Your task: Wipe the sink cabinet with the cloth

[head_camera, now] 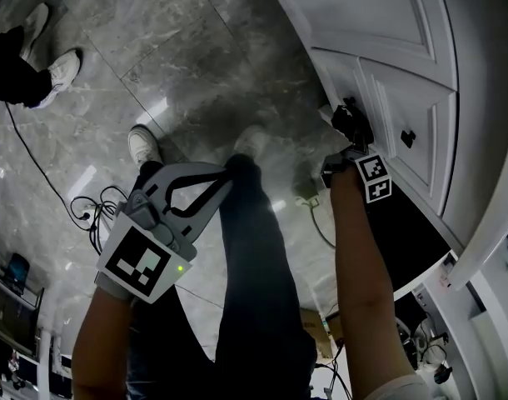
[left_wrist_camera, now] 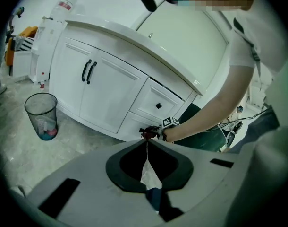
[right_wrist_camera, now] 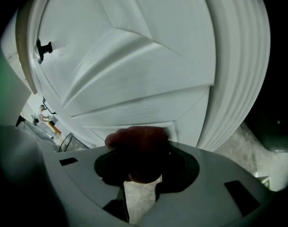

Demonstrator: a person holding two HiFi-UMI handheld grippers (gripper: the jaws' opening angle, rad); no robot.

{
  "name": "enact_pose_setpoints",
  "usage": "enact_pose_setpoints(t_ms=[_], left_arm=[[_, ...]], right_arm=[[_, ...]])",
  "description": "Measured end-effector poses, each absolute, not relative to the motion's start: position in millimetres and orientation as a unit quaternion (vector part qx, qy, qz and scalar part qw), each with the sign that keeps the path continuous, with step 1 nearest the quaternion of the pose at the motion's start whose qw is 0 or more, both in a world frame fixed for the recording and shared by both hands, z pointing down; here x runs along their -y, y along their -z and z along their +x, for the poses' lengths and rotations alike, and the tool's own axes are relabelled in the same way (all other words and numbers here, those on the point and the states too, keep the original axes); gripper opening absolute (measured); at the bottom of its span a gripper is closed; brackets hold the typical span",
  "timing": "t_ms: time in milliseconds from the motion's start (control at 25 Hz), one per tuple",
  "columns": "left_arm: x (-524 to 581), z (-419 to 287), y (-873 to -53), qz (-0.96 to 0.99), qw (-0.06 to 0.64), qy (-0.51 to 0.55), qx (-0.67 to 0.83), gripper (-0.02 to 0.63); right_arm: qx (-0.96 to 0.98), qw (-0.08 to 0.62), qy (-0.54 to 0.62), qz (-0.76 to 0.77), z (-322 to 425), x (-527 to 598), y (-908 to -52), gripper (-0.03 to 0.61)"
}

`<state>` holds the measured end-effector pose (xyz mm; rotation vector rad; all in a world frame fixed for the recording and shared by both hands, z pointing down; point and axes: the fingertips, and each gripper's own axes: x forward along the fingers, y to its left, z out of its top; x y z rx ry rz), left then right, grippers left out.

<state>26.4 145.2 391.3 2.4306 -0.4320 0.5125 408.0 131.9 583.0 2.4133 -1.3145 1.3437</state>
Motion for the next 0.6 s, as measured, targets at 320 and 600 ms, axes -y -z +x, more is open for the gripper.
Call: enact_pose_setpoints(t_ms=[320,600], left_arm=[[-144.3,5.1,-383.5,0.913,0.312,-0.191,0.183,0.012],[-143.1,-11.1,-387.1,0.905,0.324,-0.185,0.207,0.012]], right_arm=[[0.431,0.074,-0.429,0.79,405.9,-130.9,-574.6,0.14],[0.454,0.114,-0.413,0.782,388.1,-111.7,-571.3,0.14]])
